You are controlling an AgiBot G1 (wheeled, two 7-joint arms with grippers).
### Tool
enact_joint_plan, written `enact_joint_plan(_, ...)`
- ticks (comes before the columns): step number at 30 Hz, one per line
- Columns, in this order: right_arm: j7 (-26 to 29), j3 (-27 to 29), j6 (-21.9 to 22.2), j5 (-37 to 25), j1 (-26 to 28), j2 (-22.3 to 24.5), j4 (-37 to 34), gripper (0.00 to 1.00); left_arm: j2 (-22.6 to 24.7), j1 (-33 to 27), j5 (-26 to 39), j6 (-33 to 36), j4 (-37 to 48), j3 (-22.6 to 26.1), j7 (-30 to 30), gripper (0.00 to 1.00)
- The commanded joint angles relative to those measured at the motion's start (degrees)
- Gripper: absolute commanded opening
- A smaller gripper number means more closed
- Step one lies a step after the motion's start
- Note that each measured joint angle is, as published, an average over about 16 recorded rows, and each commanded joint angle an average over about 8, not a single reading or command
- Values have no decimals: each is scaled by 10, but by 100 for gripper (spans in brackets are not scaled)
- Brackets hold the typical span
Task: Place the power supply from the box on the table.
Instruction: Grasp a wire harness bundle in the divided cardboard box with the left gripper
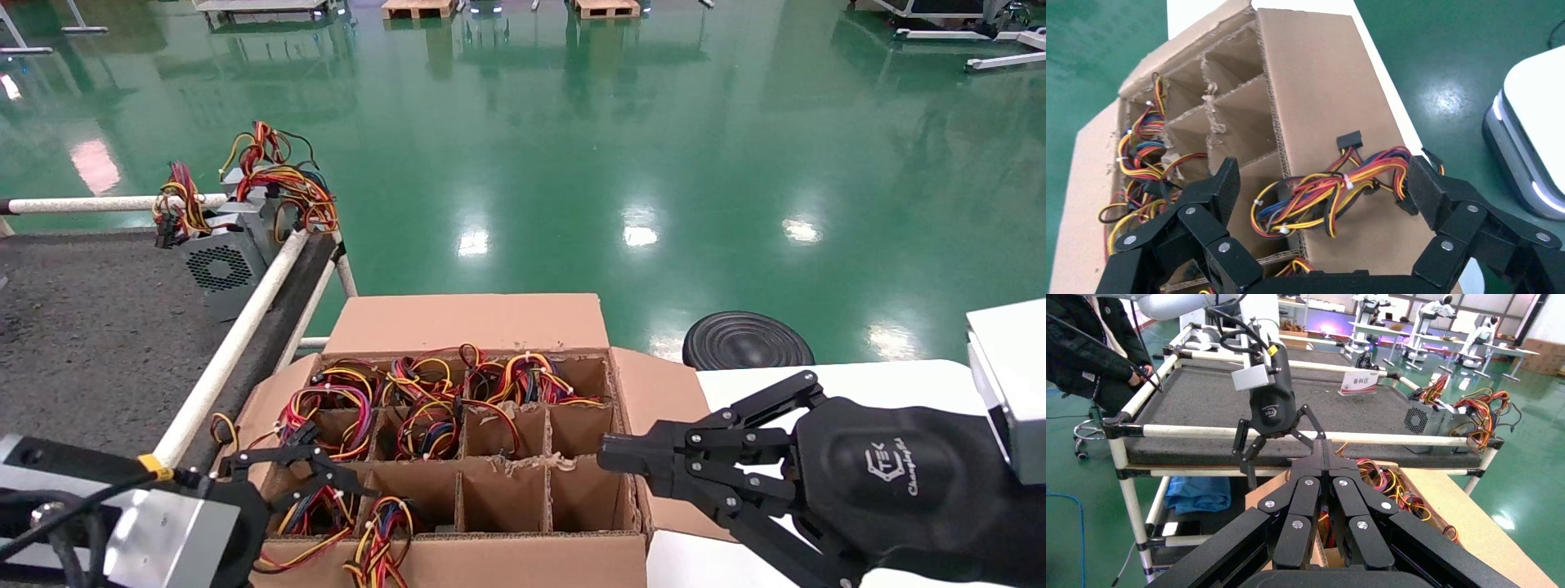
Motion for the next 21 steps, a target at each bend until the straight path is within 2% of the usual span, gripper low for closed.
enact_joint_plan(1,0,0,0,0,0,0,0,0,3,-3,0,1,8,10,11,100)
enact_joint_plan(21,0,0,0,0,0,0,0,0,47,-36,12,12,100,84,86,100)
